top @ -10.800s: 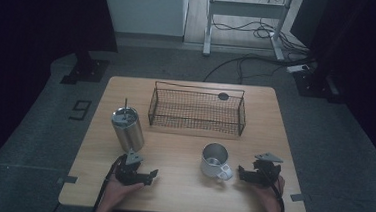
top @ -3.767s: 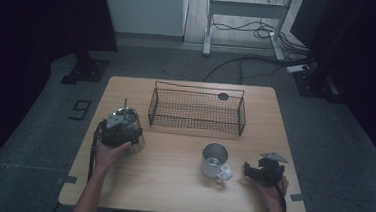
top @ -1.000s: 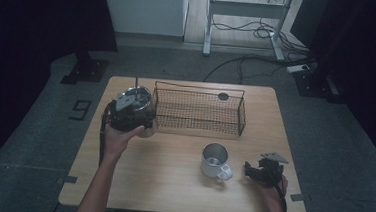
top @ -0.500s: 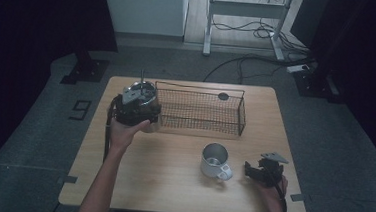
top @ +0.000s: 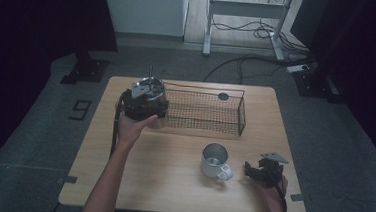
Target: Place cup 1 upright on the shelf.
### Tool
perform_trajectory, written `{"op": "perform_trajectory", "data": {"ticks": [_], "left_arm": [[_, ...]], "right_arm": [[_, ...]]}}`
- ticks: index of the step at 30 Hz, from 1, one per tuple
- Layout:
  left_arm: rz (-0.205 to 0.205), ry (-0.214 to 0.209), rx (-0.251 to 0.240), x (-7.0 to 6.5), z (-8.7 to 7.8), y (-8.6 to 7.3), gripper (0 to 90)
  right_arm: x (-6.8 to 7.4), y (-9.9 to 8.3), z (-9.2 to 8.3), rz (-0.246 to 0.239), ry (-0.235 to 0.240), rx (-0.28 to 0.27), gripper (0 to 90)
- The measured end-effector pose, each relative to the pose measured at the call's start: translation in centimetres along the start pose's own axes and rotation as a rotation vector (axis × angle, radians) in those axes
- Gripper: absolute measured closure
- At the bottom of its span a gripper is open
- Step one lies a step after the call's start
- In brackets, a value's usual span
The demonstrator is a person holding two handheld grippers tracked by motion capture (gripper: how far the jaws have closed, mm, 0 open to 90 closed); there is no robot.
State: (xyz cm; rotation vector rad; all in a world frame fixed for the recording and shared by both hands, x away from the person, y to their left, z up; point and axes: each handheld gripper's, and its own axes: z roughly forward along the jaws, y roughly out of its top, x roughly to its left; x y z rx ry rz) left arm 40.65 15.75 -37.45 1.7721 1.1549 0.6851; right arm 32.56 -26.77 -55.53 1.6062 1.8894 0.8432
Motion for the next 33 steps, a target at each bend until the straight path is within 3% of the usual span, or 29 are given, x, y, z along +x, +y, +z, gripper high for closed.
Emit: {"op": "perform_trajectory", "data": {"ticks": [6,20,33], "left_arm": [[0.019,0.011,0.014,-0.4,0.9,0.5,4.2],[0.014,0.007,0.016,-0.6,2.4,1.7,4.2],[0.007,0.009,0.035,-0.6,3.8,1.9,4.2]], "right_arm": [[0.0,0.0,0.0,-0.005,0.002,-0.001,14.0],[0.0,0.0,0.0,-0.005,0.004,-0.002,13.9],[0.0,0.0,0.0,-0.006,0.005,-0.002,13.9]]}}
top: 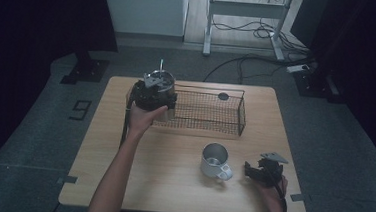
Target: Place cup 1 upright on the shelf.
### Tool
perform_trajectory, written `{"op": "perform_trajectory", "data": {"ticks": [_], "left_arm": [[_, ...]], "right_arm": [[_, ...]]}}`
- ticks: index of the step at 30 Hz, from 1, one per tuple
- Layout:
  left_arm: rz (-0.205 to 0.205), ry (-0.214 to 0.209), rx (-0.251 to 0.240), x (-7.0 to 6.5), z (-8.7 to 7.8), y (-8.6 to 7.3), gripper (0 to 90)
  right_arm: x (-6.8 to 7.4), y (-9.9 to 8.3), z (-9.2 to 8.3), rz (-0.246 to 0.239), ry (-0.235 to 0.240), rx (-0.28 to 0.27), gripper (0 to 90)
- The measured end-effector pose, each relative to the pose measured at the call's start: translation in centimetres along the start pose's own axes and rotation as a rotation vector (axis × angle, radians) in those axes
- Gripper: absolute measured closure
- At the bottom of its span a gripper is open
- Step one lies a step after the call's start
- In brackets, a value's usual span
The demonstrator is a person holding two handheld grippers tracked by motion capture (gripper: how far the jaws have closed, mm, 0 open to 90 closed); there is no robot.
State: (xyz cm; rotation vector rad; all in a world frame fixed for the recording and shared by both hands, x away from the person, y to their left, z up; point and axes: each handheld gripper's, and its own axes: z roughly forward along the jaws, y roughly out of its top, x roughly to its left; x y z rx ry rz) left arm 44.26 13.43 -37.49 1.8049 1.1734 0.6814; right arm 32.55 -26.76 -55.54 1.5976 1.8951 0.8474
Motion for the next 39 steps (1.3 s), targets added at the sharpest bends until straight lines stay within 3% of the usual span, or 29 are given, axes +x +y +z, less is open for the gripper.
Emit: {"op": "perform_trajectory", "data": {"ticks": [33,39], "left_arm": [[0.014,0.0,0.014,-0.3,4.1,1.5,4.2],[-0.014,-0.004,0.019,-0.2,5.0,1.6,4.2]], "right_arm": [[0.0,0.0,0.0,0.002,0.002,0.001,13.9],[0.0,0.0,0.0,0.002,0.002,0.0,13.9]]}}
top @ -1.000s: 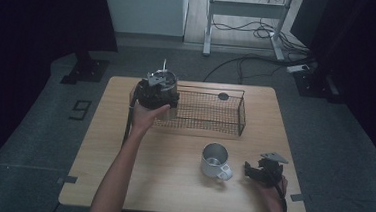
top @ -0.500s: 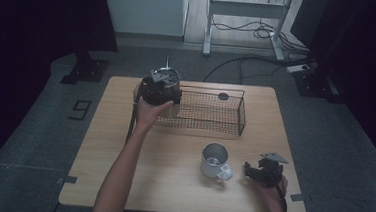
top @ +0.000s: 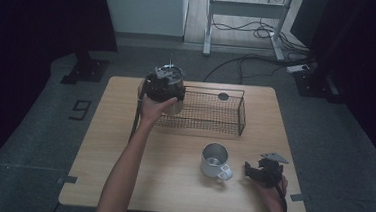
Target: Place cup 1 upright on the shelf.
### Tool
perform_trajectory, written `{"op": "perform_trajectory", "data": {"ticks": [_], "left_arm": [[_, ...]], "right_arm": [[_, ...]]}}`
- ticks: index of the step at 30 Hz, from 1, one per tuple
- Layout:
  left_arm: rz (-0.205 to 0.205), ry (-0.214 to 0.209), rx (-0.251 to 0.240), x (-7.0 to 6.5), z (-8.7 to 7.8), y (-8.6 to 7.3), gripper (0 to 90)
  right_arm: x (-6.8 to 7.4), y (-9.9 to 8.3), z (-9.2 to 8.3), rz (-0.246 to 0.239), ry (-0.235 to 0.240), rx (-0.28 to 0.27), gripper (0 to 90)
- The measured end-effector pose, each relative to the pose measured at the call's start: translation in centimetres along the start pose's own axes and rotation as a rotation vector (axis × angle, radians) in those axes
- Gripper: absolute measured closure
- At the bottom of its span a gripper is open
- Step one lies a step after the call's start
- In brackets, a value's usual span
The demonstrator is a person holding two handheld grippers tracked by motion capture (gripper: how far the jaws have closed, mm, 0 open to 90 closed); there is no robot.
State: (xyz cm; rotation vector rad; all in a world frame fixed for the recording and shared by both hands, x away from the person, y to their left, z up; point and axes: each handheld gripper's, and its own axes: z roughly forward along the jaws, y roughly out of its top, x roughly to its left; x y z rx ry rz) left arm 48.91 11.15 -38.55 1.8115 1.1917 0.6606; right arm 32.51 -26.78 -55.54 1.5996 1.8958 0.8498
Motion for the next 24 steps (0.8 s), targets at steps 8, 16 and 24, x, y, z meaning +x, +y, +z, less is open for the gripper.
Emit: {"op": "perform_trajectory", "data": {"ticks": [8,16,24], "left_arm": [[0.0,0.017,0.009,0.2,1.2,0.2,4.2],[-0.012,0.027,0.012,0.4,2.6,0.3,4.2],[-0.021,0.027,0.027,0.4,3.9,-0.2,4.2]], "right_arm": [[0.0,0.0,0.0,0.0,0.0,0.0,13.9],[0.0,0.0,0.0,0.0,0.0,0.0,13.9],[0.0,0.0,0.0,0.0,0.001,0.0,13.9]]}}
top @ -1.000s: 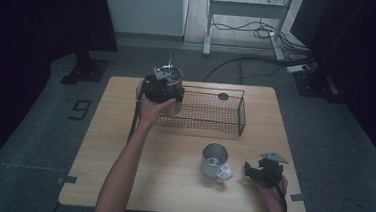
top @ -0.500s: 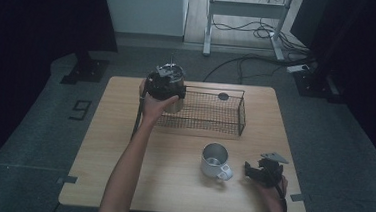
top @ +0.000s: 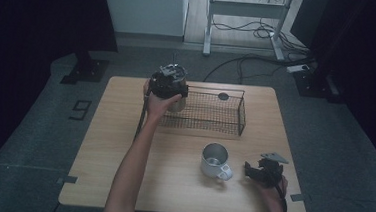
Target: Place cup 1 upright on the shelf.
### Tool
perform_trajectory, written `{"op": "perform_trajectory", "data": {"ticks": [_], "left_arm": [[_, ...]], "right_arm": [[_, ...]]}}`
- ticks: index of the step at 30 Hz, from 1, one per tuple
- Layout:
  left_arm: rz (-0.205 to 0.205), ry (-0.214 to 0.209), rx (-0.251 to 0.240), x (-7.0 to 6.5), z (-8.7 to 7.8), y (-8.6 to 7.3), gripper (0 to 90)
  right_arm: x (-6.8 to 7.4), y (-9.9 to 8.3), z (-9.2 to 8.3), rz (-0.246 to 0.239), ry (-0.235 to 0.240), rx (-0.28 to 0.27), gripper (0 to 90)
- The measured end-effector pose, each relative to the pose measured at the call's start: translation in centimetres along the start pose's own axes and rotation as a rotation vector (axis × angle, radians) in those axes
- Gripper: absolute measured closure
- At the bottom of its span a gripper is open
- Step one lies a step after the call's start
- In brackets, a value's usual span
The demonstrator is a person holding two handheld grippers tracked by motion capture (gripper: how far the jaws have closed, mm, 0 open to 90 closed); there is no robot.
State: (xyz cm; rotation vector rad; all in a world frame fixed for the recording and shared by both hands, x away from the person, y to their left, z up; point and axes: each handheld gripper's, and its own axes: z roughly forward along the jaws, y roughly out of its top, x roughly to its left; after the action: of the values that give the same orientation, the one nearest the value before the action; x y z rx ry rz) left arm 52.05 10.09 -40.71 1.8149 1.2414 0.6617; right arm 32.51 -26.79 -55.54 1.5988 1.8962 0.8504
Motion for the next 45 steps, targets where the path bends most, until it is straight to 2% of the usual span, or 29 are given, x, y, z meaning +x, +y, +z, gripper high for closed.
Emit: {"op": "perform_trajectory", "data": {"ticks": [3,10,15,26,45], "left_arm": [[0.003,0.003,0.012,0.0,0.3,-0.2,4.2],[-0.024,0.013,0.014,-0.1,0.8,-0.7,4.2],[-0.014,0.012,0.026,-0.1,1.3,-1.0,4.2],[-0.023,0.024,0.069,0.1,2.5,-2.3,4.2],[-0.028,0.033,0.108,0.2,4.0,-4.2,4.2]], "right_arm": [[0.0,0.0,0.0,0.0,0.0,0.0,13.9],[0.0,0.0,0.0,0.0,0.0,0.0,13.9],[0.0,0.0,0.0,0.0,0.0,0.0,13.9],[0.0,0.0,0.0,0.0,0.0,0.0,13.9],[0.0,0.0,0.0,0.0,0.0,0.0,13.9]]}}
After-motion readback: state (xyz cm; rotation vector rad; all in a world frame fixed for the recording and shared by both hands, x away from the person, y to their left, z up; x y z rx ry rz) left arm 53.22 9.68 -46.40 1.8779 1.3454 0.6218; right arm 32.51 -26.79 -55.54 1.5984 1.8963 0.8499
